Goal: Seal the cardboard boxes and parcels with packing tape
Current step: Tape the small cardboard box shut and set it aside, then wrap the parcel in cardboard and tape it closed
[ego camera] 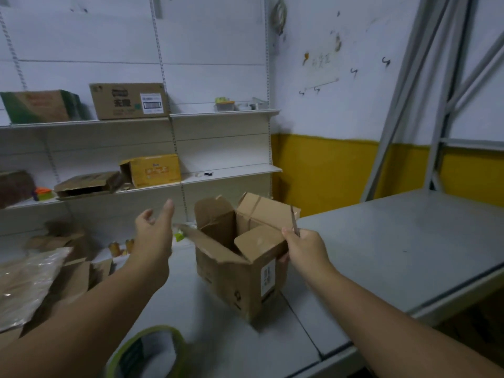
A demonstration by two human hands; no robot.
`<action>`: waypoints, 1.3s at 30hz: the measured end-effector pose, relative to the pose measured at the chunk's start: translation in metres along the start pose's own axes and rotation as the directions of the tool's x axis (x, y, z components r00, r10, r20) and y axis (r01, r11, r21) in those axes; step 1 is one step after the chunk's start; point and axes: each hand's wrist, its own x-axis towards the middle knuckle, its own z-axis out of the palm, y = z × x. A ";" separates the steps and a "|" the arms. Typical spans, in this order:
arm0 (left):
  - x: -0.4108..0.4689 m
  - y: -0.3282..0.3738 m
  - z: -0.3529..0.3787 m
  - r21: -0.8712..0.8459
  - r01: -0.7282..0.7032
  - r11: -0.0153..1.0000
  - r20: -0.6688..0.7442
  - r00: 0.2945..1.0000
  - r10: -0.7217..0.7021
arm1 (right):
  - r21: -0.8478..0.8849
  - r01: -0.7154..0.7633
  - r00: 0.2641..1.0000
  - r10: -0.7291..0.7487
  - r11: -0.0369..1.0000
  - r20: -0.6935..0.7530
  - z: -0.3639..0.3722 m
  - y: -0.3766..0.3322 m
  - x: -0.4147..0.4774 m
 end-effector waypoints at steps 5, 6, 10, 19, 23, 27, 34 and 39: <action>-0.056 0.006 0.056 0.138 0.113 0.984 0.553 0.816 -0.172 | -0.065 0.009 0.984 -0.020 0.998 -0.177 -0.047 -0.003 0.035; -0.064 0.002 0.073 0.207 0.136 0.969 0.635 0.734 -0.239 | -0.085 -0.008 0.979 -0.009 0.996 -0.203 -0.058 0.001 0.041; -0.086 -0.027 0.146 0.368 0.067 0.927 0.736 0.588 -0.334 | -0.141 -0.047 0.955 0.004 0.989 -0.296 -0.099 0.029 0.056; -0.086 -0.089 0.247 0.357 -0.314 0.880 0.650 0.760 0.007 | 0.006 -0.107 0.974 0.106 0.994 -0.200 -0.136 0.092 0.077; -0.074 -0.100 0.283 0.406 -0.315 0.858 0.628 0.778 -0.012 | 0.067 -0.130 0.959 0.143 0.989 -0.243 -0.139 0.097 0.106; -0.051 -0.104 0.306 0.504 -0.366 0.782 0.666 0.742 -0.082 | 0.062 -0.190 0.956 0.199 0.980 -0.216 -0.144 0.098 0.143; -0.036 -0.117 0.313 0.545 -0.419 0.727 0.695 0.710 -0.112 | -0.021 -0.144 0.964 0.135 0.989 -0.228 -0.146 0.118 0.168; -0.038 -0.100 0.305 0.558 -0.352 0.751 0.737 0.626 -0.254 | -0.275 -0.073 0.880 -0.067 0.959 -0.470 -0.155 0.112 0.137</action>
